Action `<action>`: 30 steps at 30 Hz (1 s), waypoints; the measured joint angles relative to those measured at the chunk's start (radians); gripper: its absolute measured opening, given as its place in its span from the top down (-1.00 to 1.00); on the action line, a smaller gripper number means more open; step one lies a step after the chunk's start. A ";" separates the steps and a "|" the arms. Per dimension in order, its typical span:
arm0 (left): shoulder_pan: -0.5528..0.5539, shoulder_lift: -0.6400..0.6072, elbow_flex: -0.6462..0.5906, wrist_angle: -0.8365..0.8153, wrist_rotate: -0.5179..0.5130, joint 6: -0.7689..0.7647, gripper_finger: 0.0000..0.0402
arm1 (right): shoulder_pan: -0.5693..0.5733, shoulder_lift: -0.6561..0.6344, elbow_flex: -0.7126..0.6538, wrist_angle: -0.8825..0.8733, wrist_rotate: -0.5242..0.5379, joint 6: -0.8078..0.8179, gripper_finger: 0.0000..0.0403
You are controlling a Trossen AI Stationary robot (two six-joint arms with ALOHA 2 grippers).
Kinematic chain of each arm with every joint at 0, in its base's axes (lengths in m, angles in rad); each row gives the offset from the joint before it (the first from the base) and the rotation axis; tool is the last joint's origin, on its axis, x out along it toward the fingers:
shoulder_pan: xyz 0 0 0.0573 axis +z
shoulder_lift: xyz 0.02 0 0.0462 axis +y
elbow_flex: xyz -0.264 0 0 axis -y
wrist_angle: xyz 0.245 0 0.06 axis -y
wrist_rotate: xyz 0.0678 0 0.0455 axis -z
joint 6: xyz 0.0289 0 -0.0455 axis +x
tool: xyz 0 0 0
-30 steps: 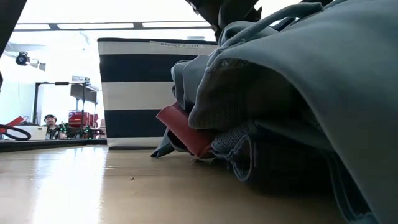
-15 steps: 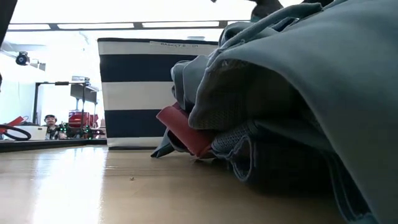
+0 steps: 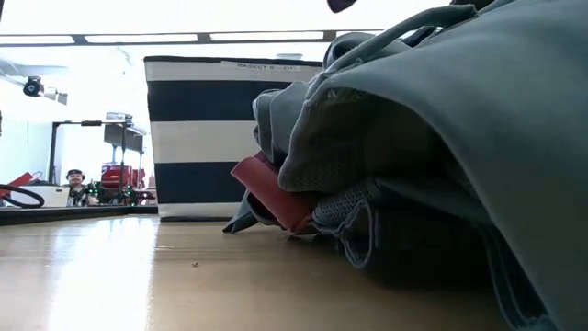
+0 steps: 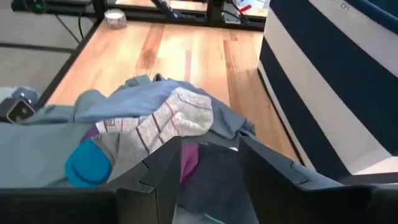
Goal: Sort clothes
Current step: Put the black sock into the blue laundry organizer
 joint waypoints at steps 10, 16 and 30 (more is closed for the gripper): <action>0.144 -0.074 -0.001 -0.152 0.026 -0.076 1.00 | 0.002 0.039 0.000 -0.033 -0.001 0.009 0.34; 0.178 -0.067 -0.023 -0.228 0.036 -0.110 1.00 | 0.002 0.041 0.000 -0.074 -0.001 0.046 0.40; 0.247 -0.140 -0.306 -0.012 0.114 -0.162 1.00 | 0.002 0.039 -0.014 -0.088 0.024 -0.028 0.81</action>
